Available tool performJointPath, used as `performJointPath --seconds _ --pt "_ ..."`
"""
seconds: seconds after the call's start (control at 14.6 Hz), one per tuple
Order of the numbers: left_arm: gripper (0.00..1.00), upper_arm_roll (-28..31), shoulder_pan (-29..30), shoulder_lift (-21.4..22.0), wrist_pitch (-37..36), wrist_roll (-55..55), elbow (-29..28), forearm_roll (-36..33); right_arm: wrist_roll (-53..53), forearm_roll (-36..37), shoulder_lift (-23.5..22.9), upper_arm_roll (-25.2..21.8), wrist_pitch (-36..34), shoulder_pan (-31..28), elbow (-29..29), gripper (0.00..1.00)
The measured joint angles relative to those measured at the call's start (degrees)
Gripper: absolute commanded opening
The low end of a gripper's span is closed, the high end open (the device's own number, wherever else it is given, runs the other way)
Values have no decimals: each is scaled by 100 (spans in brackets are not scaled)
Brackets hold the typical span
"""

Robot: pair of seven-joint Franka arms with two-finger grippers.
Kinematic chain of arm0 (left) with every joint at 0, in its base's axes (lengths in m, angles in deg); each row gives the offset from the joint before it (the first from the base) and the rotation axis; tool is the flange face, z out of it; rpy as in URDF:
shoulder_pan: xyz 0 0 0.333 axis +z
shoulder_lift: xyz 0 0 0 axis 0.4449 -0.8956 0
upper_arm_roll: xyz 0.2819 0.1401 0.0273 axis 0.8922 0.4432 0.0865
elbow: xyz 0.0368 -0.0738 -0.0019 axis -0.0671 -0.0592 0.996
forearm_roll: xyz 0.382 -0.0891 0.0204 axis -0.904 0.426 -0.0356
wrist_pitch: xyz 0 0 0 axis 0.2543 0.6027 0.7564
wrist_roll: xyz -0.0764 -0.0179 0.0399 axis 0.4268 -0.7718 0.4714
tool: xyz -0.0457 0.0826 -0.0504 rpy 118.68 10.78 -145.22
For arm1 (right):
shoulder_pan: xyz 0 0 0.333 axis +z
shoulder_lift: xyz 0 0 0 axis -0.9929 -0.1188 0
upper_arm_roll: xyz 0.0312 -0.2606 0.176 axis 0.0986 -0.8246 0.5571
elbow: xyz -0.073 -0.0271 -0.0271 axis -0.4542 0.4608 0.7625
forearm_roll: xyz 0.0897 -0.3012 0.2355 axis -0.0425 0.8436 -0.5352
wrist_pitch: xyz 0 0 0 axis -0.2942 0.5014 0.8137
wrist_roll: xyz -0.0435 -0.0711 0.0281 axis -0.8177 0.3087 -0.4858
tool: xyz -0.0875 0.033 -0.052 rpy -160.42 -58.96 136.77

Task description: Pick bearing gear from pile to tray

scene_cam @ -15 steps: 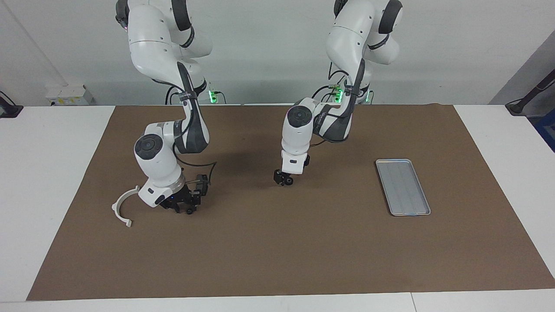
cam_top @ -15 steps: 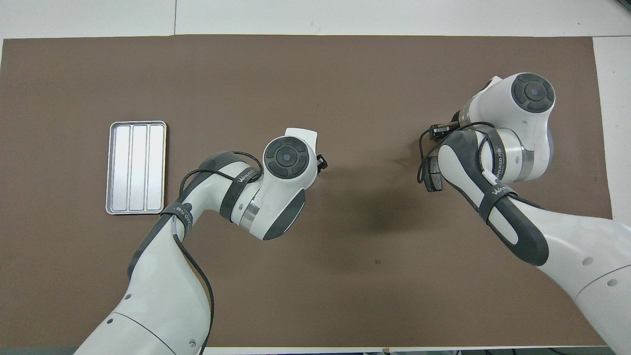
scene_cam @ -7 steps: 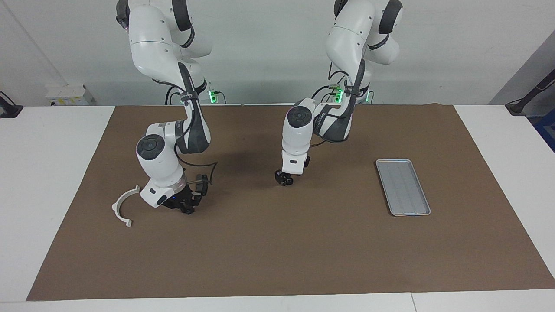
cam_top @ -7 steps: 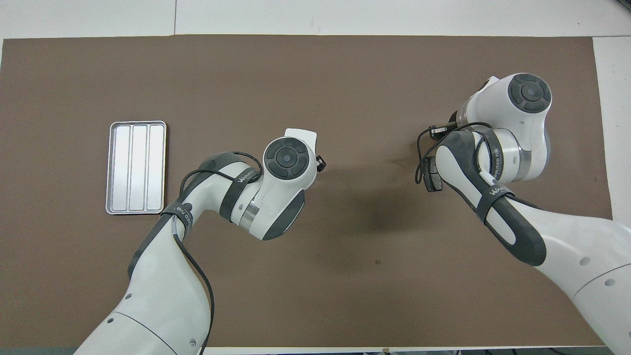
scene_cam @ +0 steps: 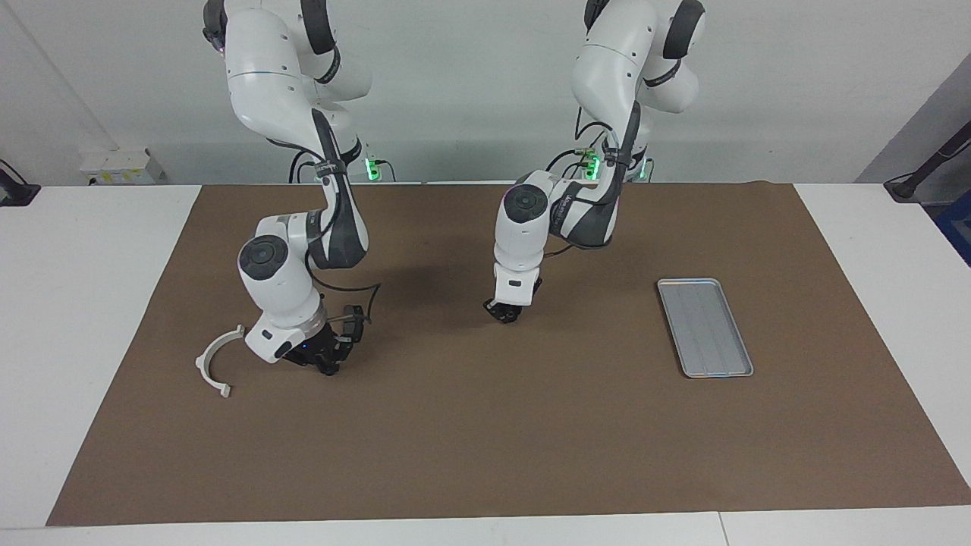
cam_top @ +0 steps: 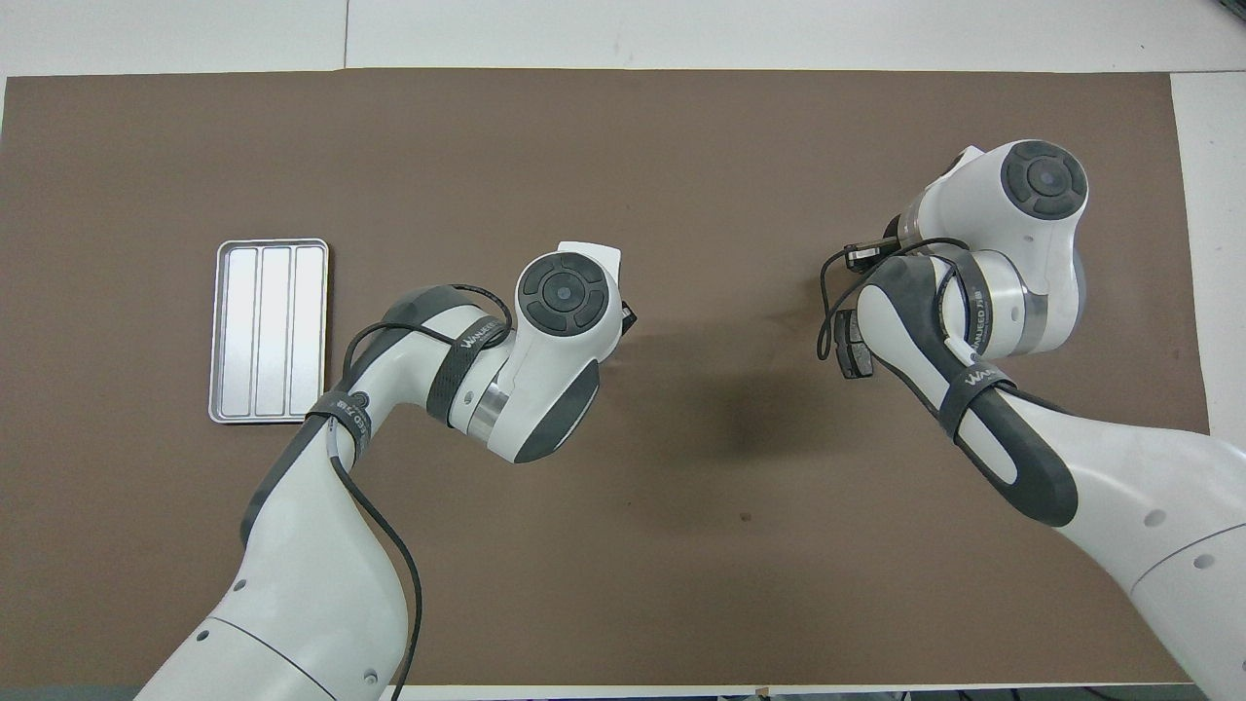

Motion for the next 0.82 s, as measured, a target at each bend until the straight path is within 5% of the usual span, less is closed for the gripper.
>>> performJointPath --seconds 0.41,0.82 --pt "0 311 728 933 -1191 -1195 -54 -116 743 -8 363 22 -857 559 576 0" --pt "0 325 2074 1479 -1333 -3528 -845 -124 2445 -3 451 57 -882 1881 643 0"
